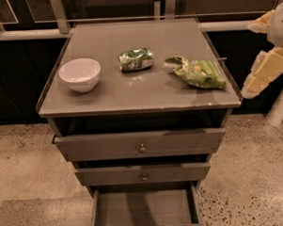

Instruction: Place green jalapeno chip bag into bottom drawer

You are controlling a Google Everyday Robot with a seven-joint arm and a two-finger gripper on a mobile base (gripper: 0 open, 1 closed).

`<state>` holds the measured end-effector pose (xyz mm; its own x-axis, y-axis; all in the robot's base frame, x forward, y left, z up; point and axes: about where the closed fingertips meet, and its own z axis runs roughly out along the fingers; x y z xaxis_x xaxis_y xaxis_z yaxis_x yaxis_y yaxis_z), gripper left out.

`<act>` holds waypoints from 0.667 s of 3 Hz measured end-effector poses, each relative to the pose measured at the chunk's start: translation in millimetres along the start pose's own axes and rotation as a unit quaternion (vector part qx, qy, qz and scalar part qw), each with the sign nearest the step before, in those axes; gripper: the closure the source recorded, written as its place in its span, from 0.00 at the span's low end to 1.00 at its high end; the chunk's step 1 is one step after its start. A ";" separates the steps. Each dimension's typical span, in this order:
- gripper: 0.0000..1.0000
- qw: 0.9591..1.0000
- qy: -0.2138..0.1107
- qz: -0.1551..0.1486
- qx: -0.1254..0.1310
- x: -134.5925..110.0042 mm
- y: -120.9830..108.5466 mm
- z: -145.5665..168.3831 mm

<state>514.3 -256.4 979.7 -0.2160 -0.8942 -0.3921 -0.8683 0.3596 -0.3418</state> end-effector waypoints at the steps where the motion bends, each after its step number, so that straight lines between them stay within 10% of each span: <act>1: 0.00 0.999 -0.051 0.013 -0.004 -6.6 -37.1 39.5; 2: 0.00 0.994 -0.094 0.036 -0.029 -13.5 -55.1 85.6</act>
Offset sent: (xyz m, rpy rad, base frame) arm 0.1316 0.0247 -0.0811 0.3380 0.0341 0.0293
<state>603.3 -241.4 930.7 -0.1960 -0.7989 -0.5686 -0.8794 0.3998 -0.2586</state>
